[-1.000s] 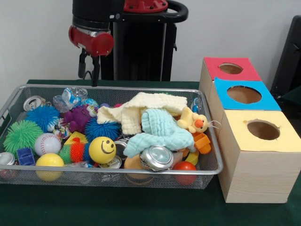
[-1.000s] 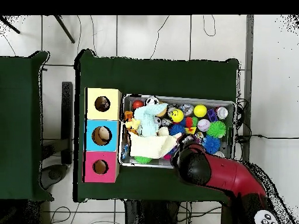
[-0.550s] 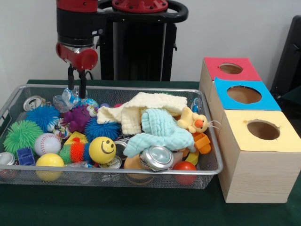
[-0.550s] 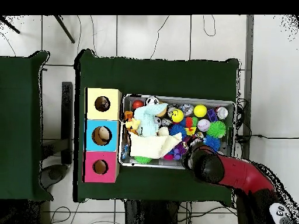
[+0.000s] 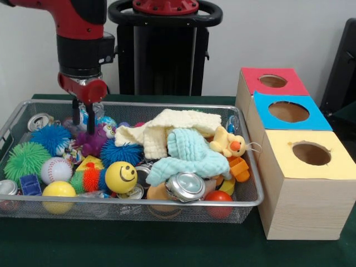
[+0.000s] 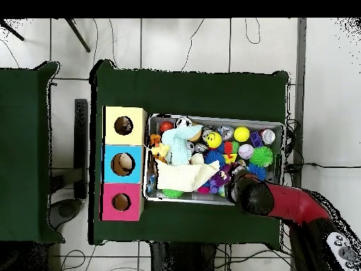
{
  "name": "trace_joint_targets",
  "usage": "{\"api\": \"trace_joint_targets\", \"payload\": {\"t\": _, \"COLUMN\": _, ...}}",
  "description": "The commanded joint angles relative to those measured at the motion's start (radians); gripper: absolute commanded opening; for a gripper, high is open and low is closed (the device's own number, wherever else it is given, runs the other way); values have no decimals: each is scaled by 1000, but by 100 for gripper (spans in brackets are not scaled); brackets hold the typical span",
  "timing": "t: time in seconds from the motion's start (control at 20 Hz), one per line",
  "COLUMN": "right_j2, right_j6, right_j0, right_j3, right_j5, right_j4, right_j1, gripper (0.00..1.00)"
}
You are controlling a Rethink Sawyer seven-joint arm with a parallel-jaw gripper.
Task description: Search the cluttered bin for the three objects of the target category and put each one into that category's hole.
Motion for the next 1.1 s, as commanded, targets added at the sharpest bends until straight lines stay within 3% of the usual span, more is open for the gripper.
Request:
{"api": "trace_joint_targets", "payload": {"t": 0.05, "right_j2": 106, "right_j6": -90, "right_j0": 7, "right_j3": -114, "right_j5": -90, "right_j4": -90, "right_j1": 143, "gripper": 100}}
{"api": "trace_joint_targets", "payload": {"t": 0.5, "right_j2": 62, "right_j6": -72, "right_j0": 2, "right_j3": -105, "right_j5": -141, "right_j4": -158, "right_j1": 214, "gripper": 100}}
{"api": "trace_joint_targets", "payload": {"t": 0.8, "right_j2": 27, "right_j6": -65, "right_j0": -13, "right_j3": -78, "right_j5": -139, "right_j4": -188, "right_j1": 156, "gripper": 100}}
{"api": "trace_joint_targets", "payload": {"t": 1.1, "right_j2": 5, "right_j6": -56, "right_j0": 4, "right_j3": -104, "right_j5": -144, "right_j4": -220, "right_j1": 174, "gripper": 100}}
